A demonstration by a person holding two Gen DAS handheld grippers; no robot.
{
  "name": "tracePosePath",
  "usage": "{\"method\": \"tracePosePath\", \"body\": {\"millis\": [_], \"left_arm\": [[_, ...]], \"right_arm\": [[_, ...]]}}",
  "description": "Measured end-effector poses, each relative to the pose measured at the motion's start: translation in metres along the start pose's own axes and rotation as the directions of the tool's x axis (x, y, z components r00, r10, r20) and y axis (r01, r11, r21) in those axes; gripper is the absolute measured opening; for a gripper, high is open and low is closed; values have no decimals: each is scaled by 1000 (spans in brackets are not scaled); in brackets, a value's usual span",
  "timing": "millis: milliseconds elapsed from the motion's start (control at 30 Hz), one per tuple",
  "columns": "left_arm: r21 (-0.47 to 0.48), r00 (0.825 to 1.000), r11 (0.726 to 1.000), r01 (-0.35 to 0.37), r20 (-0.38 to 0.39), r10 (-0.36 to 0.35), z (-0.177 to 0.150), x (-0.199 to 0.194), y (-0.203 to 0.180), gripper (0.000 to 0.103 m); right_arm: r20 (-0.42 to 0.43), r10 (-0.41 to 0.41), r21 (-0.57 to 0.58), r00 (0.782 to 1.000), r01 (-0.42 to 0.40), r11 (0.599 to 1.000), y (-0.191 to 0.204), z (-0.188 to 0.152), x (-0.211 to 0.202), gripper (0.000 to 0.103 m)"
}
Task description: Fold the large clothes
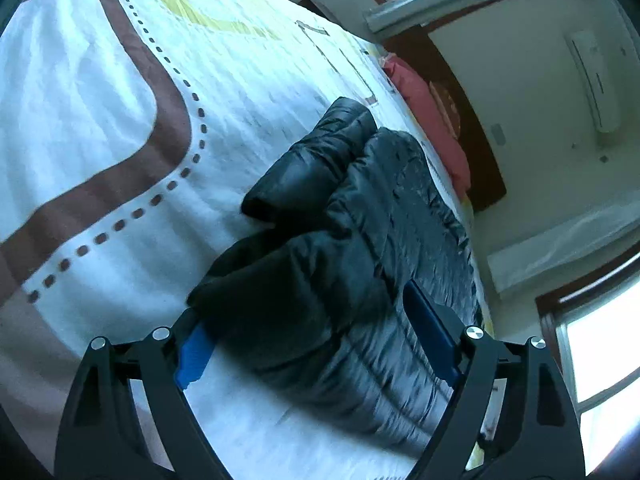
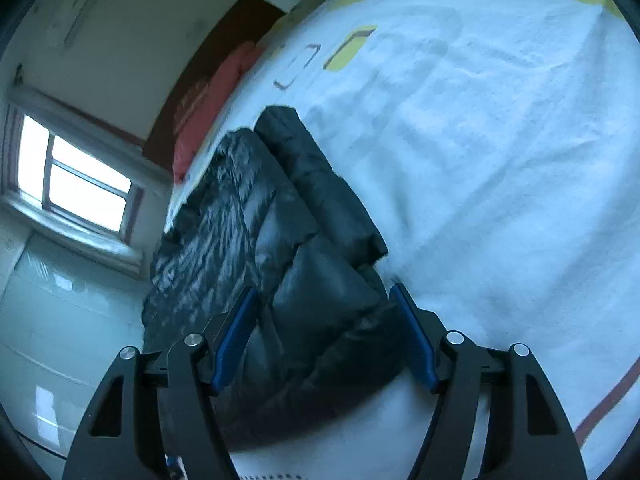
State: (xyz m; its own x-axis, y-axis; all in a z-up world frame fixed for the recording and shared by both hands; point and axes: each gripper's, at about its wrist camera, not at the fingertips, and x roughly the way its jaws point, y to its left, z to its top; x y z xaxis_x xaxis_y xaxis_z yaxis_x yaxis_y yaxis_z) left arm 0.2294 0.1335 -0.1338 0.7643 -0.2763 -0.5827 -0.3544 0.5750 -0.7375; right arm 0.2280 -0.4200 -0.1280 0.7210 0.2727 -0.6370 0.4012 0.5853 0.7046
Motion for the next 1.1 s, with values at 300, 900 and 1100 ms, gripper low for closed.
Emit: {"method": "tracePosePath", "body": {"millis": [300,900,1100], "left_arm": [[19,1000,1000,3,10,-3,0,6,-2,85],[96,1000,995,12,-3,-12,-13,-31,-5,26],[91,999,996,15,-35,-12,-34,-65,18,26]], "right_arm": [[-9,63,81,998,-63,995,-11,-12,-8,68],[-3,61,-14,998,-61,998,5,-10,-29,23],[-41,56,-16,998,-57,998,-12,-27,-49,23]]}}
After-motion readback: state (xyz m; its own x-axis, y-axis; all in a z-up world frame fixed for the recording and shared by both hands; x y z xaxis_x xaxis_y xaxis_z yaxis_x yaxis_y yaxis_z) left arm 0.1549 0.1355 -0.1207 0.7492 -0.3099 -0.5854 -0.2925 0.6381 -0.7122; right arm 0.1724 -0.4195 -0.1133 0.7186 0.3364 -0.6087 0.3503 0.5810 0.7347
